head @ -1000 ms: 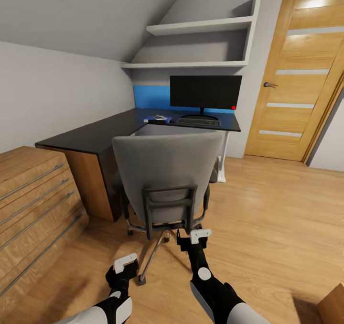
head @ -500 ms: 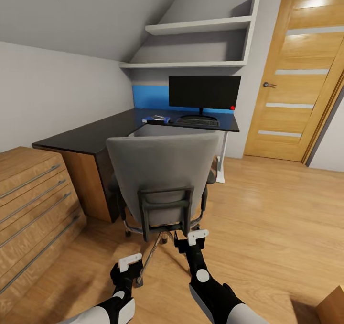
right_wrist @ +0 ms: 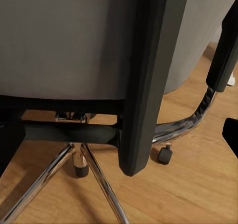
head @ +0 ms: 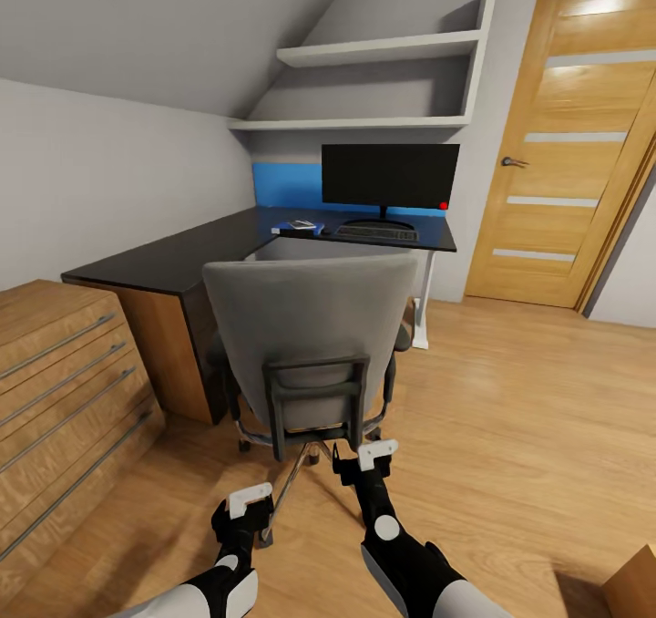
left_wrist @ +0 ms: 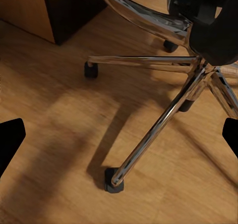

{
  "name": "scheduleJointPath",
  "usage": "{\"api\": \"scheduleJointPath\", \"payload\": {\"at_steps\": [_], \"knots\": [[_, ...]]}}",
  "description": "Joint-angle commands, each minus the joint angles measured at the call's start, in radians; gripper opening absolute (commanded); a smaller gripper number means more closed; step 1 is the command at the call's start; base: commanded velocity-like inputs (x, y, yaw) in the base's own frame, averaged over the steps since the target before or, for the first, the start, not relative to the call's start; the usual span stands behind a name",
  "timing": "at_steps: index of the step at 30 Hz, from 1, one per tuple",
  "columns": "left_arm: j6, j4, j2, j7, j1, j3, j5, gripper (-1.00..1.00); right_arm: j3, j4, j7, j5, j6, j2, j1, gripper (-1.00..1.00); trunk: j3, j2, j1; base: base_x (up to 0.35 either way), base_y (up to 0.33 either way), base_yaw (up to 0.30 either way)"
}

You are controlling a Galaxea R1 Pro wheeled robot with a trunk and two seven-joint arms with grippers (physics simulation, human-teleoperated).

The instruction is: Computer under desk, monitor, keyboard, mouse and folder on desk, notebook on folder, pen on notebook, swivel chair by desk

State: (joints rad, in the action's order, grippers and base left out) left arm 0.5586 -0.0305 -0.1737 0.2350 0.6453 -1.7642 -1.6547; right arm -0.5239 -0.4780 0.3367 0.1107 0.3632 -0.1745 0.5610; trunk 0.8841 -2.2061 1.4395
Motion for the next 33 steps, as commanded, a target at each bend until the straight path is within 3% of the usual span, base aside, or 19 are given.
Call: {"api": "scheduleJointPath", "payload": {"at_steps": [1,24,33], "knots": [[0.001,-0.001,-0.001,0.007,0.001,-0.004,-0.011,1.0,-0.007,0.002,0.005,0.01,0.006,0.0,0.001,1.0,0.001,0.0,0.0,0.0,0.0,0.0],[0.001,-0.002,-0.001,0.007,0.011,-0.002,-0.01,1.0,-0.007,0.002,0.005,0.013,0.015,0.0,0.001,1.0,0.001,0.0,0.0,0.0,0.0,0.0],[0.003,-0.002,-0.001,0.008,0.011,-0.001,-0.01,1.0,-0.007,0.002,0.005,0.012,0.027,0.0,0.001,1.0,0.001,0.0,0.0,0.197,0.0,0.0]]}}
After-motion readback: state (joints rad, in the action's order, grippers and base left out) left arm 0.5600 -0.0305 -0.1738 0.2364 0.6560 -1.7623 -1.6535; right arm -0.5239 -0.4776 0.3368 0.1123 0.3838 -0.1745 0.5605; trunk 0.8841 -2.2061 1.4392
